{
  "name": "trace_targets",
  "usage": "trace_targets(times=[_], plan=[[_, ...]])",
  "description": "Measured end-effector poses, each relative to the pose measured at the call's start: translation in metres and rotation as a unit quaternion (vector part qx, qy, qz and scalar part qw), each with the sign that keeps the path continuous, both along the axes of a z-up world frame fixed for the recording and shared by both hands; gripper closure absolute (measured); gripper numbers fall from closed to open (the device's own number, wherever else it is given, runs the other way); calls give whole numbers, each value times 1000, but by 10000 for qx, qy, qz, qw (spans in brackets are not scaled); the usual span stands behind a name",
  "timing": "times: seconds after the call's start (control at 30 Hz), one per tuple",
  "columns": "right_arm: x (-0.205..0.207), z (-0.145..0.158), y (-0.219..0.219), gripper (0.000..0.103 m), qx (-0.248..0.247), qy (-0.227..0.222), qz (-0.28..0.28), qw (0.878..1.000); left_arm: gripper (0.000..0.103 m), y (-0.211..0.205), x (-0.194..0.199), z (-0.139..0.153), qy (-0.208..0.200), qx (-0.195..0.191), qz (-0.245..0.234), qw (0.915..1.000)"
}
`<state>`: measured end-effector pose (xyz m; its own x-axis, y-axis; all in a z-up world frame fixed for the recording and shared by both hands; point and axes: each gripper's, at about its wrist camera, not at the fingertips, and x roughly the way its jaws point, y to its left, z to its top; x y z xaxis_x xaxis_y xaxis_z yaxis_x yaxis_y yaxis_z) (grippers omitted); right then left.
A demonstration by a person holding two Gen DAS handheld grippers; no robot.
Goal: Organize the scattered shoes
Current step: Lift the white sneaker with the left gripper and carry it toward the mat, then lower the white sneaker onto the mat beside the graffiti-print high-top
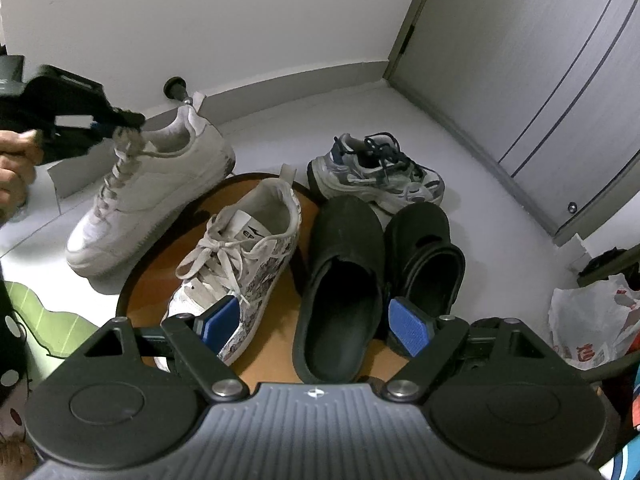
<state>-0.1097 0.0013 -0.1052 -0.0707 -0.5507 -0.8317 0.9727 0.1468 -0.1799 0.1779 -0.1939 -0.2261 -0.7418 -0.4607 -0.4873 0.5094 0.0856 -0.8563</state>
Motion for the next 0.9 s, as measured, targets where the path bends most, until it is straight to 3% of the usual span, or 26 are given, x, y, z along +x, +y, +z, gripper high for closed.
trace_targets(times=[0.23, 0.57, 0.9], plan=[[-3, -6, 0, 17, 81, -12, -16, 10000, 96, 5, -21, -10, -141, 254, -377, 9989], [-4, -9, 2, 17, 130, -29, -45, 9999, 95, 11, -44, -12, -179, 268, -904, 9954], [-3, -11, 2, 17, 178, -15, -15, 9998, 95, 4, -38, -10, -156, 176, -797, 9965]])
